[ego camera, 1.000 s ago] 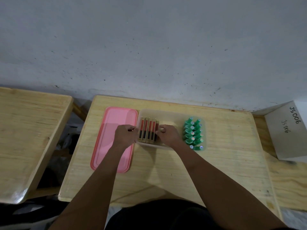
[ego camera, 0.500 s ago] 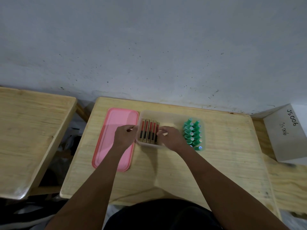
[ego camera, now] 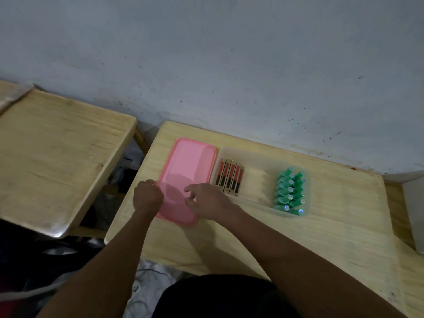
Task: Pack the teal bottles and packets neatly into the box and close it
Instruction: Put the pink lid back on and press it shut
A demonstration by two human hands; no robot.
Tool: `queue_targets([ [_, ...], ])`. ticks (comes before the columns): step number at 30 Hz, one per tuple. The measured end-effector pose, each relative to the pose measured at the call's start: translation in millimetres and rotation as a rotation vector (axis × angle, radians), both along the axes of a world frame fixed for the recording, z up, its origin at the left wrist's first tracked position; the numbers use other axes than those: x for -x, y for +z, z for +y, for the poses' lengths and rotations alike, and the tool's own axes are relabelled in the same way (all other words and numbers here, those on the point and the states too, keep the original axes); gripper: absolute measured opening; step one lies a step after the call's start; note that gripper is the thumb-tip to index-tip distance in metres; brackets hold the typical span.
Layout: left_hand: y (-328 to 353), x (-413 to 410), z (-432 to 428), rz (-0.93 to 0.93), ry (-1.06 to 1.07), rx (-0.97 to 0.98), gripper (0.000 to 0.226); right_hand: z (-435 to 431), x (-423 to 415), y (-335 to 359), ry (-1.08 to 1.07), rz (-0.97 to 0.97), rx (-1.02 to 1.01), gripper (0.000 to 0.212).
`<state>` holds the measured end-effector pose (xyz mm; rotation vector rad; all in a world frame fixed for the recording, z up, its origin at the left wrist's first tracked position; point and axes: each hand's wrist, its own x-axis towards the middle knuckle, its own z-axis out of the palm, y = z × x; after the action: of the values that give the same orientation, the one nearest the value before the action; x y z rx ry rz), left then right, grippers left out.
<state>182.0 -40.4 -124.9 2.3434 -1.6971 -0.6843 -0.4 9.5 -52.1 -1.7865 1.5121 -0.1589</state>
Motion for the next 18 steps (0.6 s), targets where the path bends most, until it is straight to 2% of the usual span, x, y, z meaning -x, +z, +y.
queue_targets([
  [3, 4, -4, -3, 0.05, -0.033, 0.028, 0.019, 0, -16, -16, 0.086, 0.207, -0.107, 0.031],
  [5, 9, -5, -5, 0.05, -0.091, 0.018, 0.018, 3, -20, -25, 0.164, 0.337, -0.098, 0.026],
  [7, 13, -10, -7, 0.081, -0.123, -0.009, 0.019, 6, -19, -35, 0.191, 0.392, -0.074, 0.035],
  [10, 25, -17, -7, 0.253, -0.061, -0.051, 0.036, 7, -19, -42, 0.244, 0.428, -0.077, 0.063],
  [12, 35, -20, -8, 0.422, 0.046, -0.138, 0.034, 7, -20, -39, 0.235, 0.408, -0.098, 0.081],
  [16, 58, -23, -16, 0.662, 0.135, -0.281, 0.016, 10, -17, -25, 0.113, 0.239, -0.124, 0.095],
  [18, 68, -21, -18, 0.769, 0.139, -0.323, 0.023, 12, -14, -22, 0.097, 0.2, -0.096, 0.102],
])
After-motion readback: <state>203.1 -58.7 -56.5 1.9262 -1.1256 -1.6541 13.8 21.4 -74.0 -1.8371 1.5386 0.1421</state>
